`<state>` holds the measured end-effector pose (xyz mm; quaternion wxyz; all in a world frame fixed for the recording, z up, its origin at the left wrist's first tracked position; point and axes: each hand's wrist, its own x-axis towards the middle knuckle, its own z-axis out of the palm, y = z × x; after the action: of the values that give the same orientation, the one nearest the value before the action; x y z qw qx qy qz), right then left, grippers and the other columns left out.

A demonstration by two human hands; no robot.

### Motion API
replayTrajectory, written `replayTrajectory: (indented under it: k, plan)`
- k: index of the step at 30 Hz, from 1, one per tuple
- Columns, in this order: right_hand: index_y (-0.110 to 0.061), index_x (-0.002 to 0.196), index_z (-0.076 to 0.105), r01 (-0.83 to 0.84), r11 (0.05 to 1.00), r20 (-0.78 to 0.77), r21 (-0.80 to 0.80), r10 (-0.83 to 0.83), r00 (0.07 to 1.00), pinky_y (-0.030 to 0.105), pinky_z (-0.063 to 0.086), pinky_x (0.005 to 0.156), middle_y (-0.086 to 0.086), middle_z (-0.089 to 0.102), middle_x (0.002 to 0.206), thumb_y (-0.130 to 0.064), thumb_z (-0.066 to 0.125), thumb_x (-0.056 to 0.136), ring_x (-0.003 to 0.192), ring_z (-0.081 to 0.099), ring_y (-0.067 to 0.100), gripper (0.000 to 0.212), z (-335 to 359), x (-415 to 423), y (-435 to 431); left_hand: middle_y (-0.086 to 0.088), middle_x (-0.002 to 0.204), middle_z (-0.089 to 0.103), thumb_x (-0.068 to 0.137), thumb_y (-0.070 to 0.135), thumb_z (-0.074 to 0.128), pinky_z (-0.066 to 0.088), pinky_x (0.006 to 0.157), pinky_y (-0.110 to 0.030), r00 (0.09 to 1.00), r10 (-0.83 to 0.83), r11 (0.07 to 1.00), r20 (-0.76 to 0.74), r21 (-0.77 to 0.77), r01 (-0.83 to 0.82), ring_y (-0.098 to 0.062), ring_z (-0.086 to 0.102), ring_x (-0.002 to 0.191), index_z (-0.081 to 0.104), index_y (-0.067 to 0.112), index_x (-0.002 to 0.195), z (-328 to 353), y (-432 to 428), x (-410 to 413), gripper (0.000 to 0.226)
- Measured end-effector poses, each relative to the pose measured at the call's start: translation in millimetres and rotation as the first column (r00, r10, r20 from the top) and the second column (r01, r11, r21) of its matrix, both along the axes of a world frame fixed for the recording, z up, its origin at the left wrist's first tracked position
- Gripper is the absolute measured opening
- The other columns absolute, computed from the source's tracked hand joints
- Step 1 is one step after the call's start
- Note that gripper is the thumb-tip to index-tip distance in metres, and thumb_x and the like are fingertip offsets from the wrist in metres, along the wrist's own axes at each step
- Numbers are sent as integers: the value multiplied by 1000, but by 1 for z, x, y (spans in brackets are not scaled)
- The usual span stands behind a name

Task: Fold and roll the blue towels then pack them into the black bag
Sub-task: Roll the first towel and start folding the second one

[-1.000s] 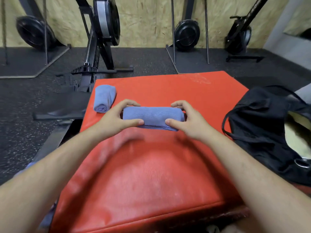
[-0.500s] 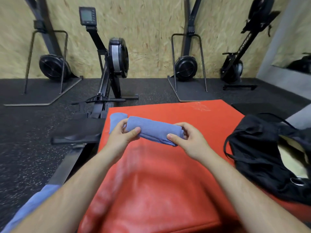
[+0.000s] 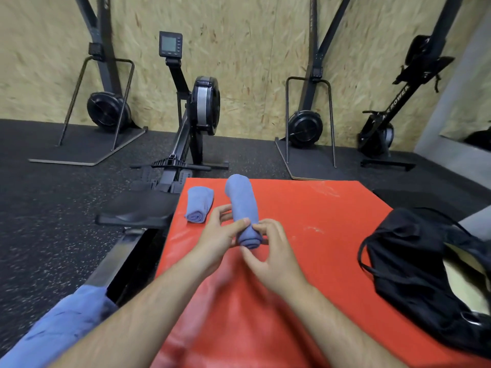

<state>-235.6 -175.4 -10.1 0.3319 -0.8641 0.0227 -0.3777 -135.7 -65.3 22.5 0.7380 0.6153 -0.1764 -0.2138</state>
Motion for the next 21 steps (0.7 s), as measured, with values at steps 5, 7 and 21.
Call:
replayTrajectory:
  k: [5,7,21]
  plan:
    - [-34,116,62,24,806,-90,592,36,995,46,58,87,0,64,119,-26,67,91,94,71,17,26,15,16,-1,3,127,61,69,29,74,54,98,-42,994,61,998,87,-6,-61,-8,63,115,55,21,129,1,-2,11,64]
    - [-39,120,57,-11,629,-130,777,177,976,46,60,83,8,69,115,-23,62,97,91,73,23,29,21,23,4,3,127,61,70,28,74,53,98,-40,994,62,998,92,-11,-61,-10,62,117,55,22,128,-2,-2,16,61]
    - [-18,118,56,58,409,-126,911,143,982,39,58,76,16,71,106,-7,64,94,82,71,24,28,7,107,5,14,127,58,97,34,62,41,88,-15,957,27,955,290,274,-110,3,55,109,55,26,133,-29,5,90,38]
